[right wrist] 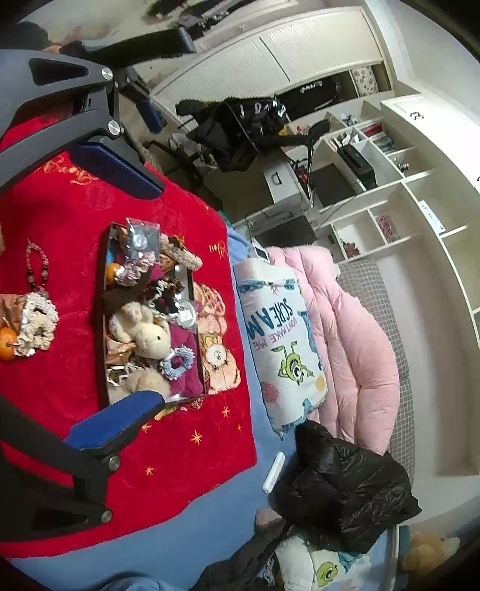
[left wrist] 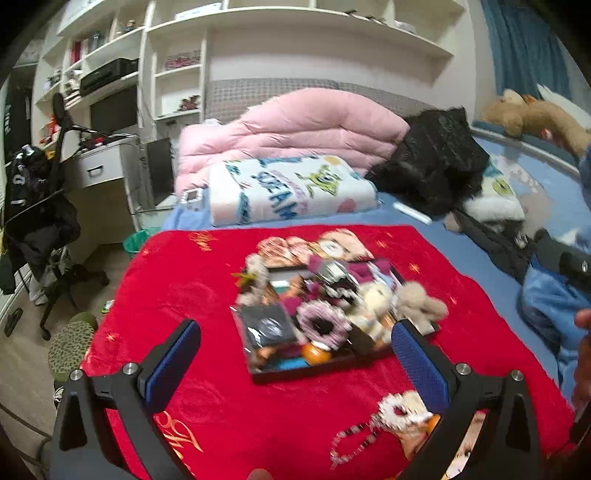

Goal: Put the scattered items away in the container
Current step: 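Withdraw both tools from the tray toward the remaining loose items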

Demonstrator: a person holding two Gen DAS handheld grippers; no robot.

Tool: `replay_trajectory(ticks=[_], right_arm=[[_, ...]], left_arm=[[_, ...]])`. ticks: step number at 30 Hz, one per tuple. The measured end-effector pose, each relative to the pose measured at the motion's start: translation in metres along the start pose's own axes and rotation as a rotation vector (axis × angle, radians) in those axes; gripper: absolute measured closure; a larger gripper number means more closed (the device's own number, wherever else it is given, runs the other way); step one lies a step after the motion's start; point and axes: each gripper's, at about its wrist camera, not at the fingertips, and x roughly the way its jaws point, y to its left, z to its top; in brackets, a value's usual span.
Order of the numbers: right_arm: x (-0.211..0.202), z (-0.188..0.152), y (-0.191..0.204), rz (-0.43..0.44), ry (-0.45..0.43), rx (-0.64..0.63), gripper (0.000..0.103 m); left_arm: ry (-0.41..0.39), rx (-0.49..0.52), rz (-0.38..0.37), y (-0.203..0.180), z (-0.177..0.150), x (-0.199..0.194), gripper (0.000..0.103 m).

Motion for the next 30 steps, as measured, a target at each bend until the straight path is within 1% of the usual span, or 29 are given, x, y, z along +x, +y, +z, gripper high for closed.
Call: replay_trajectory(ticks=[3, 5, 10, 13, 15, 17, 19, 21, 23, 25, 27, 29, 30], right_arm=[[-0.007, -0.011, -0.004, -0.002, -0.009, -0.02, 0.0], [-0.009, -0.017, -0.008, 0.002, -0.012, -0.027, 0.0], [-0.007, -0.033, -0.018, 0.038, -0.001, 0.01, 0.0], [0.0, -0.042, -0.016, 0.051, 0.034, 0.005, 0.0], [0.005, -0.045, -0.013, 0.066, 0.05, 0.001, 0.0], [0.008, -0.048, -0.011, 0.078, 0.061, -0.003, 0.004], [0.009, -0.053, -0.007, 0.085, 0.073, -0.018, 0.006], [0.008, -0.058, -0.005, 0.079, 0.083, -0.038, 0.007], [0.009, -0.064, -0.007, 0.062, 0.091, -0.043, 0.007], [0.012, -0.07, -0.012, 0.052, 0.11, -0.022, 0.007], [0.019, -0.078, -0.019, 0.032, 0.14, -0.003, 0.009], [0.027, -0.085, -0.023, 0.003, 0.18, 0.0, 0.017], [0.033, -0.088, -0.025, -0.014, 0.208, -0.002, 0.019]], left_arm=[[0.023, 0.058, 0.007, -0.017, -0.014, 0.003, 0.0], [0.043, 0.073, 0.007, -0.022, -0.02, 0.007, 0.0], [0.108, 0.025, -0.002, -0.016, -0.04, 0.016, 0.0], [0.171, 0.024, 0.014, -0.012, -0.053, 0.027, 0.0], [0.185, 0.033, 0.013, -0.013, -0.058, 0.03, 0.0], [0.19, 0.057, 0.009, -0.017, -0.062, 0.03, 0.0], [0.195, 0.104, 0.016, -0.025, -0.066, 0.031, 0.0], [0.21, 0.152, 0.022, -0.033, -0.072, 0.034, 0.0], [0.228, 0.174, 0.029, -0.037, -0.077, 0.037, 0.0], [0.252, 0.165, 0.028, -0.038, -0.08, 0.042, 0.0], [0.274, 0.134, 0.027, -0.034, -0.082, 0.047, 0.0], [0.298, 0.088, 0.019, -0.028, -0.083, 0.053, 0.0], [0.313, 0.057, 0.015, -0.024, -0.085, 0.057, 0.0]])
